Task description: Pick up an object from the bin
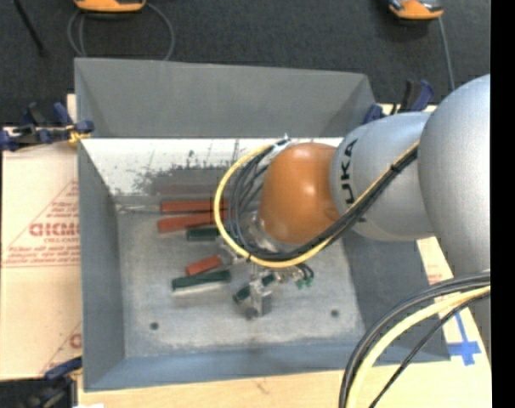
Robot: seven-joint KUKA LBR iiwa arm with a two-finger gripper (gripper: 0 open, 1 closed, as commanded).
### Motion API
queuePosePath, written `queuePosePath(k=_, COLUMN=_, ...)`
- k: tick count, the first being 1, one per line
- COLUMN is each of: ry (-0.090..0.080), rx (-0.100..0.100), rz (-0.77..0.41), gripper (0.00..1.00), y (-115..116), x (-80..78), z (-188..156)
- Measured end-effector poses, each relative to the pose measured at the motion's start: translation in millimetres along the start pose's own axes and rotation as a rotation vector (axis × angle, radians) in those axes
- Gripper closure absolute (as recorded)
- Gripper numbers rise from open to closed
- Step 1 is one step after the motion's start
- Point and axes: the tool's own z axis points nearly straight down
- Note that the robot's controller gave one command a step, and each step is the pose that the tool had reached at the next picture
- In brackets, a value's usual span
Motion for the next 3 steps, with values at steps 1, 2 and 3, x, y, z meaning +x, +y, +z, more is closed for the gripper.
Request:
queuePosePath(k=1, ry=0.0, rx=0.001, rz=0.004, gripper=1.0, y=-1.2, x=-1.4, z=-3.9)
queuePosePath(k=2, ry=0.005, rx=0.002, rz=0.148, gripper=1.0, y=34.3, x=-24.5, z=-2.5)
queuePosePath(k=3, ry=0.01, rx=0.001, rz=0.149, gripper=0.0, y=34.6, x=-22.7, z=-0.1)
